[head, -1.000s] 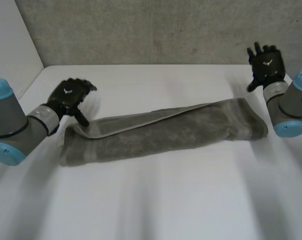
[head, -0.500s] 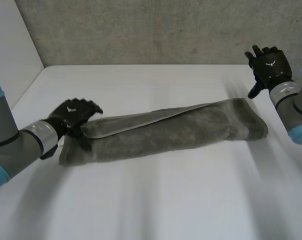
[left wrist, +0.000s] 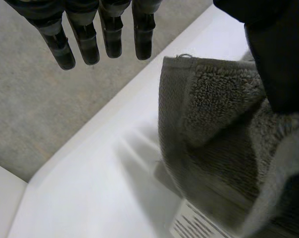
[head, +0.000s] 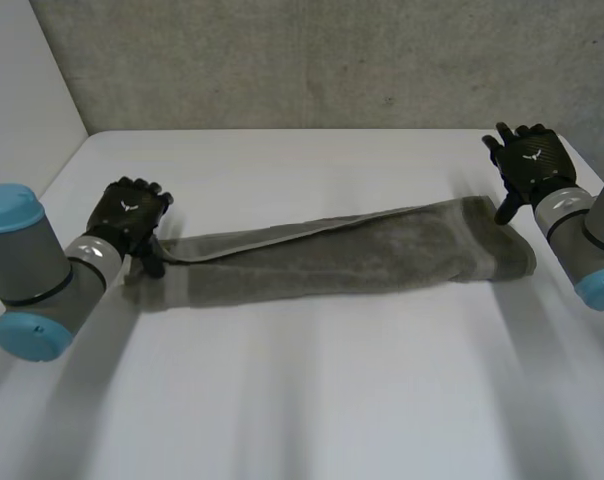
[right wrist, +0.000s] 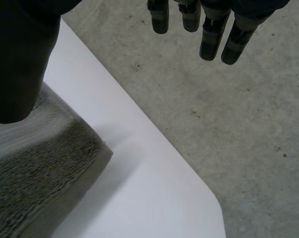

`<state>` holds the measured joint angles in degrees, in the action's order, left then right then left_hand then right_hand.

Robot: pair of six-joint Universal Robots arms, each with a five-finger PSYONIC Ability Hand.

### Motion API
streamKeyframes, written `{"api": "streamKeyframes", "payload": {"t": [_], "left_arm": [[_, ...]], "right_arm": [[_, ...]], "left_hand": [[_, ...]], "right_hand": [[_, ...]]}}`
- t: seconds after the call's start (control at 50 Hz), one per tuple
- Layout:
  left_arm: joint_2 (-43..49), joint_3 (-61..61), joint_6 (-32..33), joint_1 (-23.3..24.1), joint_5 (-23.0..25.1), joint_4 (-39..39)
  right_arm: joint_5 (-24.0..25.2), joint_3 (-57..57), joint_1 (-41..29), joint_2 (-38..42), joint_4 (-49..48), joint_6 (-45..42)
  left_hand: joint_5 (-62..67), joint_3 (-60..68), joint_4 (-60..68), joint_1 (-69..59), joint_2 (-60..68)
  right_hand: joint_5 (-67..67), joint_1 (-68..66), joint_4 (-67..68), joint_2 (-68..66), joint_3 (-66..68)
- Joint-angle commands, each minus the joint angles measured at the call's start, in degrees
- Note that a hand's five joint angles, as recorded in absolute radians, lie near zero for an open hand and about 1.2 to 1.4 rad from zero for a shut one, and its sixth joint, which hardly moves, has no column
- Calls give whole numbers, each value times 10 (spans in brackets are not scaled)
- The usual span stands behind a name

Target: Fold the towel.

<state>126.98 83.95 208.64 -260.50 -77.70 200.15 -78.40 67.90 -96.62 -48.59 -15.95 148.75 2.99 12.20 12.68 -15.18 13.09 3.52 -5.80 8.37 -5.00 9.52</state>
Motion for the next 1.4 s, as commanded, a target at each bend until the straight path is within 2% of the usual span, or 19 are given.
{"api": "streamKeyframes", "payload": {"t": [0.02, 0.28, 0.62, 0.74, 0.84, 1.1, 1.2, 1.24, 1.3, 1.34, 1.36, 1.4], "left_arm": [[24, -38, -2, 2, -15, 3], [15, -22, -24, 10, -20, -7], [-67, 110, -29, 17, -19, -31], [-102, 157, -28, 16, -19, -31], [-126, 176, -28, 11, -19, -33], [-159, 166, -37, 18, -41, -86], [-162, 152, -77, 29, -53, -85], [-162, 138, -133, 32, -64, -91], [-161, 135, -165, 33, -69, -92], [-159, 133, -222, 33, -78, -92], [-159, 133, -222, 33, -78, -92], [-159, 136, -267, 32, -82, -90]], "right_arm": [[0, 11, -1, 0, 4, 0], [0, 16, 5, 0, 7, 0], [2, 41, 11, -25, 39, 0], [38, 63, 11, -49, 87, 0], [86, 97, 37, -83, 155, 0], [105, 155, 77, -100, 160, -2], [123, 183, 85, -102, 135, -3], [130, 191, 88, -103, 119, -4], [136, 203, 94, -104, 84, -4], [136, 205, 96, -103, 75, -4], [140, 205, 97, -103, 71, -4], [137, 205, 98, -102, 68, -4]], "left_hand": [[-30, -22, -27, 56, -35], [-30, -22, -27, 56, -35], [-30, -22, -27, 56, -35], [-30, -22, -27, 56, -35], [-30, -22, -27, 56, -35], [-30, -22, -27, 56, -35], [-30, -22, -27, 56, -35], [-30, -22, -27, 56, -35], [-30, -22, -27, 56, -35], [-30, -22, -27, 56, -35], [-30, -22, -27, 56, -35], [-30, -22, -27, 56, -35]], "right_hand": [[-35, 58, 16, 50, 5], [-35, 58, 16, 50, 5], [-35, 58, 16, 50, 5], [-35, 58, 16, 50, 5], [-35, 58, 16, 50, 5], [-35, 46, 16, 38, 5], [-35, 13, 16, 5, 5], [-35, -9, 16, -17, 5], [-35, -18, 16, -26, 5], [-35, -18, 16, -26, 5], [-35, -18, 16, -26, 5], [-35, -21, 16, -29, 5]]}}
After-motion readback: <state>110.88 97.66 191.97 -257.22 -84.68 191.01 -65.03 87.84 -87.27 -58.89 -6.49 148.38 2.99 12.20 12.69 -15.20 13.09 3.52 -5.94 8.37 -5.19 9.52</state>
